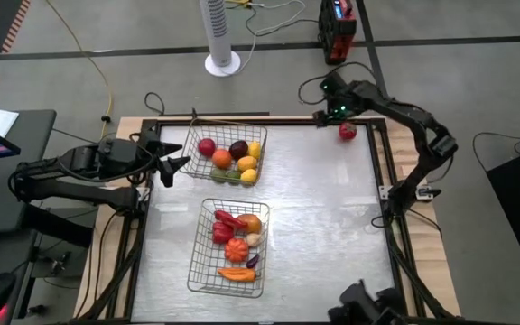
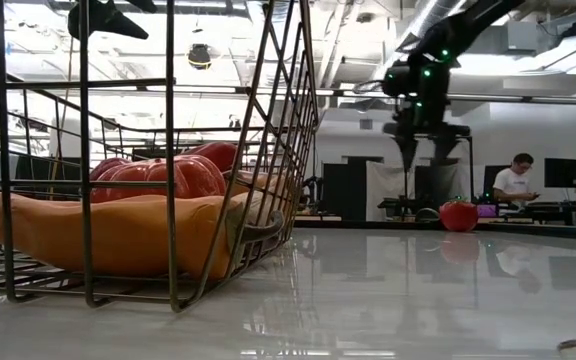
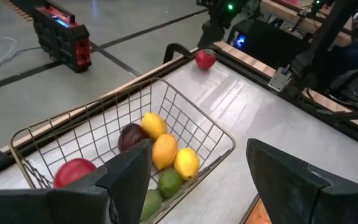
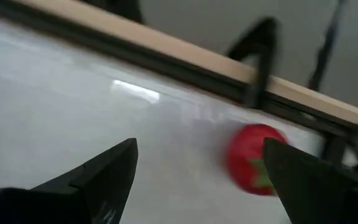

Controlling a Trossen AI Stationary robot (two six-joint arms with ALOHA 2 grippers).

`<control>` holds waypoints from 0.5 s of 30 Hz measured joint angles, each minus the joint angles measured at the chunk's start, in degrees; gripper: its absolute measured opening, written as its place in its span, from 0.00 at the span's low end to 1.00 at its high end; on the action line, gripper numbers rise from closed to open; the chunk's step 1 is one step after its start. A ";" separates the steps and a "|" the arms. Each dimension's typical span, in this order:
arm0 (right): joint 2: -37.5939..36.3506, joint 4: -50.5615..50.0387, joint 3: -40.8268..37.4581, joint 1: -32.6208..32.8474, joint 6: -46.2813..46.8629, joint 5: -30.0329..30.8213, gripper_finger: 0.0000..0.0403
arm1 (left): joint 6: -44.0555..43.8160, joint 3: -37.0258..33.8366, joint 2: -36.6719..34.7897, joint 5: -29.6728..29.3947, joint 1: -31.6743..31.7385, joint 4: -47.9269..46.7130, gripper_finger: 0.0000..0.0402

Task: Sort produce into baskets
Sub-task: Put the tomato into the top wire basket

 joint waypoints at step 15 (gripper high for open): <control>-0.02 -3.47 -6.77 -9.76 -7.75 0.33 0.97 | -0.47 0.00 0.06 -1.38 0.00 0.04 0.62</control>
